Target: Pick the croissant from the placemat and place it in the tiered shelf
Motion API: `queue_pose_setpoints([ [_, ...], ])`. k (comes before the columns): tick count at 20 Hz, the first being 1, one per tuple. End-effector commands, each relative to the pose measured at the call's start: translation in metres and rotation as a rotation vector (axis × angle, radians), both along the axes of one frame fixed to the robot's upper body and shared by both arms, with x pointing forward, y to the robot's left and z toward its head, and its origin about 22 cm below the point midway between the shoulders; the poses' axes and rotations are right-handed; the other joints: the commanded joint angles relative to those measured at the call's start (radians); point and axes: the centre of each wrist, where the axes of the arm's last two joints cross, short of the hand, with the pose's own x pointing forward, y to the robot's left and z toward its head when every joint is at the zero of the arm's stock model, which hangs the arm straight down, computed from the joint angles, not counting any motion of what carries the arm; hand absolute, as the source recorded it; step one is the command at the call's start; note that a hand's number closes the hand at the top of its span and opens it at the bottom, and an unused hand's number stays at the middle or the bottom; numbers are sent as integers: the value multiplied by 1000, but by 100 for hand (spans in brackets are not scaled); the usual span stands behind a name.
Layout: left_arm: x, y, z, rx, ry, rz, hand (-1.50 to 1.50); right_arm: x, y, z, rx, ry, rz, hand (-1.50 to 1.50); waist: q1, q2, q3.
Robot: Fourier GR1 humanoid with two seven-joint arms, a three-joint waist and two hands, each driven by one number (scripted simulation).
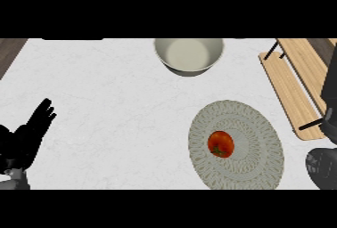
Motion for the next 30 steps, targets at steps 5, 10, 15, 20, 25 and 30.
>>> queue_pose_setpoints([
  [5, 1, 0, 6, -4, 8, 1, 0, -13, -51, -15, 90, -140, -209, -150, 1, 0, 1],
  [10, -9, -3, -9, 6, 4, 17, 0, -11, -57, -42, 108, 40, -168, -150, -1, -2, 0],
  [15, -2, -6, 8, -22, 12, 0, 0, -21, -67, -40, 64, -114, -121, -150, 2, -1, 0],
  [20, -13, 5, -10, 4, 10, 7, 0, -36, -48, -25, 106, -261, -77, -150, -5, -4, 0],
  [25, -9, -4, -6, -2, 17, 13, 0, -50, -42, -29, 185, -460, -53, -150, -6, -4, 0],
  [30, -3, -22, -5, -1, 2, -1, 0, -80, -13, 5, 145, -605, 14, -150, -11, -6, -1],
])
